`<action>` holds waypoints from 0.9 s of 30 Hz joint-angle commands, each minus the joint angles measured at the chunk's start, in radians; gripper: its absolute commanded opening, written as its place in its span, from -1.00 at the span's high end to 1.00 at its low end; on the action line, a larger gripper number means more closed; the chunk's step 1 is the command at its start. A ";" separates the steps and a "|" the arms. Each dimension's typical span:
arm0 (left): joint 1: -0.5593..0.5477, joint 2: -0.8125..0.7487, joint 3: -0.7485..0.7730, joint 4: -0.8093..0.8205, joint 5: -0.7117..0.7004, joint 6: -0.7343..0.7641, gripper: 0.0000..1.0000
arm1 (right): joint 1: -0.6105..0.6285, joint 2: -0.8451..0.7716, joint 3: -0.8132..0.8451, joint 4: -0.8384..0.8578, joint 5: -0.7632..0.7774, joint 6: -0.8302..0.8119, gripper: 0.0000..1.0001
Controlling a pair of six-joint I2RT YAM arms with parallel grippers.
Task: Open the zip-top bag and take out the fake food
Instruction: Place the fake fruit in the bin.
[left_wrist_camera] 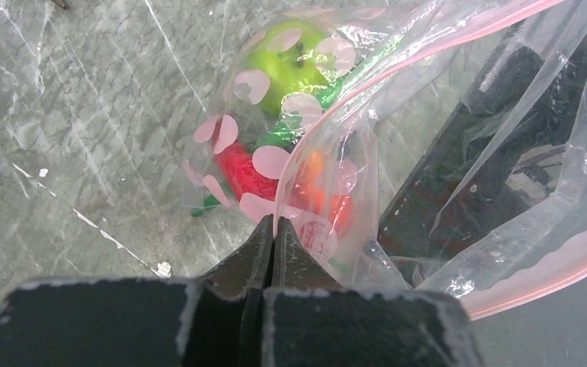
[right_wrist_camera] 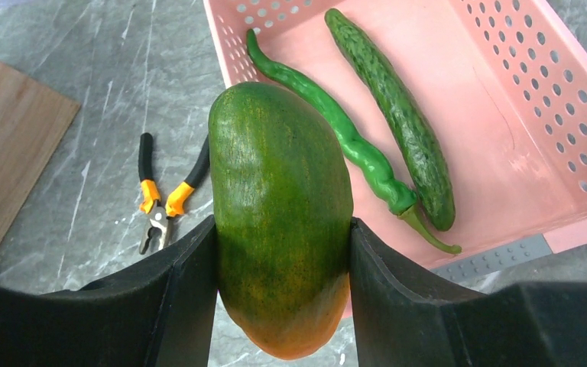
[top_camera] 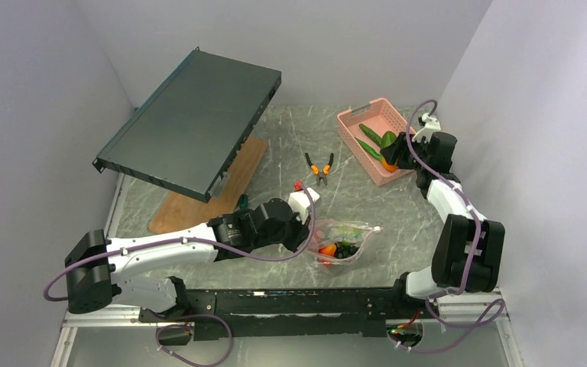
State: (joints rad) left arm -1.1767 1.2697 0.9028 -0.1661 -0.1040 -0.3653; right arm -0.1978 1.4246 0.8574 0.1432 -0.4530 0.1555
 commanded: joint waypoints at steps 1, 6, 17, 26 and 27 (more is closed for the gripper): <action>-0.001 -0.039 -0.016 0.037 -0.023 -0.020 1.00 | -0.005 0.023 0.030 0.080 0.023 0.005 0.97; -0.001 -0.042 -0.026 0.047 -0.017 -0.026 1.00 | -0.017 0.040 0.023 0.098 0.020 -0.004 0.95; -0.001 -0.053 -0.036 0.046 -0.017 -0.039 1.00 | -0.023 0.103 0.047 0.104 -0.024 -0.002 0.83; -0.002 -0.046 -0.036 0.046 -0.013 -0.041 1.00 | -0.023 0.124 0.052 0.108 -0.060 -0.023 0.67; -0.001 -0.046 -0.037 0.048 -0.013 -0.042 1.00 | -0.023 0.125 0.052 0.107 -0.063 -0.026 0.65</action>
State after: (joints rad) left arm -1.1767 1.2430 0.8696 -0.1524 -0.1040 -0.3904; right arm -0.2173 1.5414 0.8703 0.2073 -0.4835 0.1486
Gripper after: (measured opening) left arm 0.012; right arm 0.553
